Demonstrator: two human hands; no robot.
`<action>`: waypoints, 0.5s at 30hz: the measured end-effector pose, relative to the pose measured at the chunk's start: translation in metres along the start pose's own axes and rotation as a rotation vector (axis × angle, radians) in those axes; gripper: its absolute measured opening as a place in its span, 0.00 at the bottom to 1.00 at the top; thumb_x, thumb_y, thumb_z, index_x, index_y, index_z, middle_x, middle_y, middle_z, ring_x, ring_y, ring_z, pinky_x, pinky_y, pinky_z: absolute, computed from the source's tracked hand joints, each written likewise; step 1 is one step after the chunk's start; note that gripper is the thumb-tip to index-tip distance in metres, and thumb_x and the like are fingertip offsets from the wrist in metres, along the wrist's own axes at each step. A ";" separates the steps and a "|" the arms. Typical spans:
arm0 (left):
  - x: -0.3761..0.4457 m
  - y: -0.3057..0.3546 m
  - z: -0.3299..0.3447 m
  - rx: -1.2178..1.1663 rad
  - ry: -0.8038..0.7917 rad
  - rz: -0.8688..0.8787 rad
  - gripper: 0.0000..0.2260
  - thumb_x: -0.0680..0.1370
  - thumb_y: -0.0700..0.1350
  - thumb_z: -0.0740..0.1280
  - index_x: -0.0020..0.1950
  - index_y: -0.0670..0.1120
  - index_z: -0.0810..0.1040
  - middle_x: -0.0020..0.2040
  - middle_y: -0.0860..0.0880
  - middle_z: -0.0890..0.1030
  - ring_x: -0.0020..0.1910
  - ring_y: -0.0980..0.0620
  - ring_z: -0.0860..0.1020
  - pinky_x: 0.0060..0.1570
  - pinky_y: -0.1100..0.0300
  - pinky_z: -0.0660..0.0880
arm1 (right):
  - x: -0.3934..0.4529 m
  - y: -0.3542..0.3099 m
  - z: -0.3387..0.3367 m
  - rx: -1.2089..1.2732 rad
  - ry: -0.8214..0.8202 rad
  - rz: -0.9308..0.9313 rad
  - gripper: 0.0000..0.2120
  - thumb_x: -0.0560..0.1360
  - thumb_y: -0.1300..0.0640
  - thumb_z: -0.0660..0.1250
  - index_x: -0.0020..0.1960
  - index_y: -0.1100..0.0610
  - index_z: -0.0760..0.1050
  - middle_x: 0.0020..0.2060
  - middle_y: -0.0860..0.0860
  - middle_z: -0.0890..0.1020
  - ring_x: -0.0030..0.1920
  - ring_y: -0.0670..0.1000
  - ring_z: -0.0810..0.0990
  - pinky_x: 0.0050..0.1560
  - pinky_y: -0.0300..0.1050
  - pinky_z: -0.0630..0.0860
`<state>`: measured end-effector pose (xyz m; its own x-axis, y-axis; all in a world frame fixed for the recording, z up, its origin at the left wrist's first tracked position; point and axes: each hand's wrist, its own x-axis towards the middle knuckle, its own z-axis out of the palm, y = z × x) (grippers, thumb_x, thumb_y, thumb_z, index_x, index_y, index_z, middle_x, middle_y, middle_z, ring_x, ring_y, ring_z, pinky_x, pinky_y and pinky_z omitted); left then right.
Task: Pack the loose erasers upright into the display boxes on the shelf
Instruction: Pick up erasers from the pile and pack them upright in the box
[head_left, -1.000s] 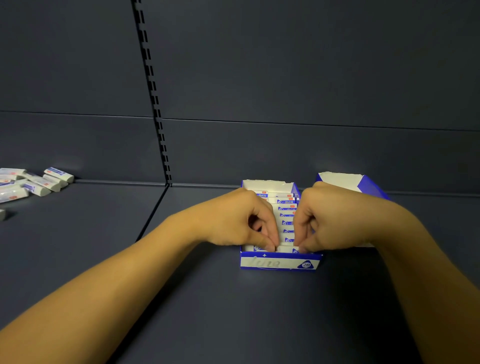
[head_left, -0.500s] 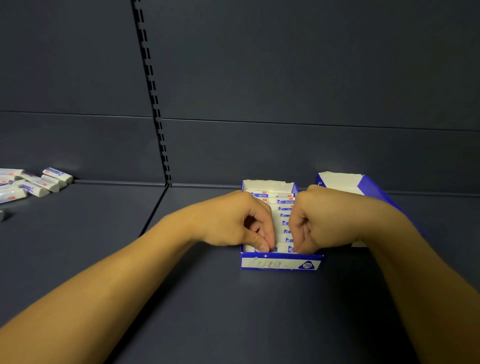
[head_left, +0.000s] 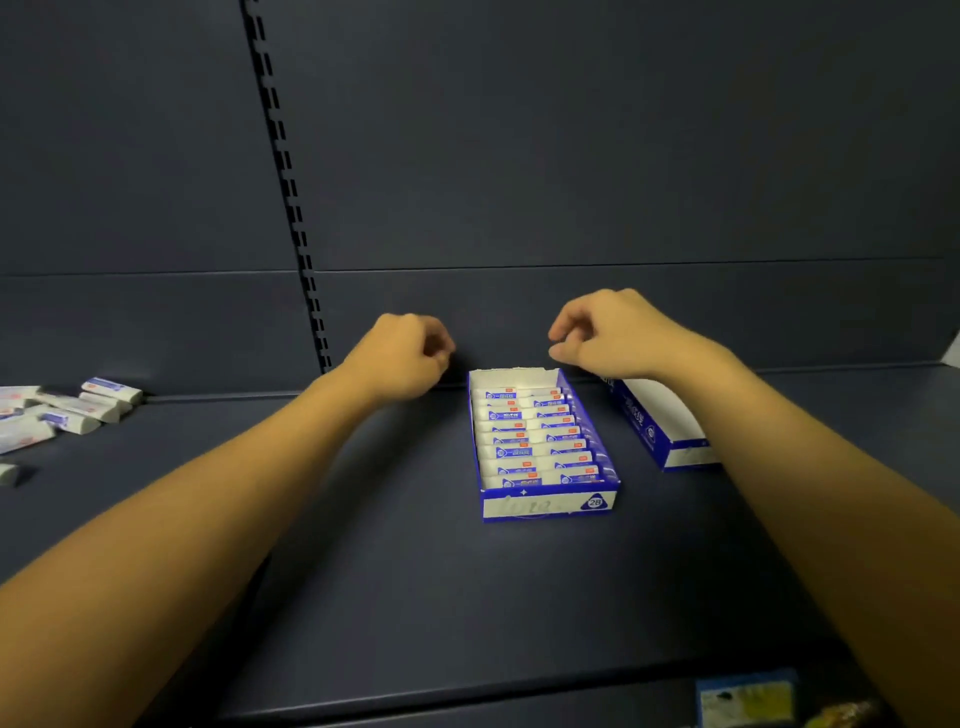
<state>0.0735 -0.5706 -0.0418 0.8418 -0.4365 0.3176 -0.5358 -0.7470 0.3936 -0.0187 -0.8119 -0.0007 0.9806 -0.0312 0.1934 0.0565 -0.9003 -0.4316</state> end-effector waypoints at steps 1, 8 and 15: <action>-0.001 -0.007 -0.002 0.065 -0.019 -0.021 0.09 0.78 0.44 0.65 0.56 0.49 0.82 0.51 0.48 0.85 0.51 0.47 0.81 0.53 0.55 0.78 | 0.003 0.000 0.005 -0.036 -0.027 0.005 0.09 0.77 0.51 0.71 0.55 0.52 0.80 0.44 0.46 0.84 0.46 0.45 0.81 0.45 0.38 0.74; -0.055 -0.014 -0.042 0.400 -0.074 -0.139 0.09 0.79 0.44 0.63 0.57 0.47 0.79 0.53 0.46 0.79 0.47 0.42 0.78 0.48 0.47 0.80 | -0.006 -0.014 0.018 -0.224 -0.086 -0.008 0.18 0.80 0.49 0.65 0.67 0.55 0.71 0.57 0.53 0.79 0.53 0.53 0.79 0.55 0.50 0.80; -0.128 0.004 -0.079 0.441 0.012 -0.295 0.09 0.80 0.46 0.60 0.56 0.47 0.78 0.53 0.45 0.79 0.45 0.42 0.77 0.46 0.49 0.79 | -0.042 -0.072 0.027 -0.282 -0.059 -0.157 0.15 0.80 0.50 0.61 0.62 0.58 0.73 0.55 0.56 0.78 0.50 0.58 0.79 0.52 0.53 0.80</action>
<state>-0.0418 -0.4783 -0.0132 0.9505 -0.1720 0.2588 -0.1957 -0.9783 0.0686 -0.0590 -0.7340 -0.0017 0.9738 0.1350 0.1832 0.1613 -0.9772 -0.1377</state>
